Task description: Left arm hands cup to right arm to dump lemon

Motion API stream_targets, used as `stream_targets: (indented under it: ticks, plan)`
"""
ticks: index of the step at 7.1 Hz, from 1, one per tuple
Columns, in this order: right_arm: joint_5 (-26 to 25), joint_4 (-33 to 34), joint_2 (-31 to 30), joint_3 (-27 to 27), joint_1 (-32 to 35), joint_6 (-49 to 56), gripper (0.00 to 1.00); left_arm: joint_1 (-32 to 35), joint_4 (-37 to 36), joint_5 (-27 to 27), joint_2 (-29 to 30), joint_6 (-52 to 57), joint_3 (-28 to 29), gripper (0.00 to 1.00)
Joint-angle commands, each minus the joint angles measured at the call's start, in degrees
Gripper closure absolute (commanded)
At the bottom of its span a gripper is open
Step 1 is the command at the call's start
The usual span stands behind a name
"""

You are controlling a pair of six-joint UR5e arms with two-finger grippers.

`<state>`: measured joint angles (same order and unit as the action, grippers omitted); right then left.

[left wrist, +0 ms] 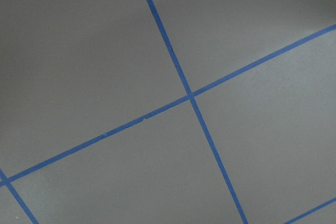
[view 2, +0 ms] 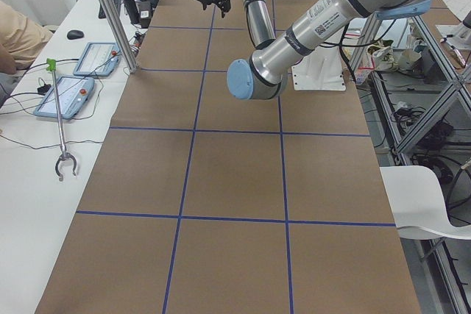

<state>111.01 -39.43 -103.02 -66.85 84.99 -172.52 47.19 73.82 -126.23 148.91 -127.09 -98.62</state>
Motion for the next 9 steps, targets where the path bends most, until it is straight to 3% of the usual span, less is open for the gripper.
stream_targets:
  ticks: [1,3,4,8,9]
  plan:
    - [-0.35,4.24,3.51,-1.7,-5.25,17.14,0.77,-0.08,-0.07,-0.07,-0.11,0.0,-0.08,0.0]
    - [-1.15,11.79,8.34,-2.83,-9.21,33.84,0.75,-0.26,-0.08,-0.16,-0.2,0.0,-0.96,0.0]
    - [-3.41,19.22,9.06,-6.5,-11.84,41.22,0.75,-0.26,-0.08,-0.16,-0.28,0.0,-1.49,0.0]
    - [-26.93,36.47,12.05,-13.97,-30.54,81.47,0.71,-3.23,0.71,1.59,0.15,0.0,-2.02,0.0]
    - [-29.6,48.79,13.36,-20.88,-33.11,87.29,0.7,-3.77,0.89,1.95,0.42,0.09,-2.02,0.0]
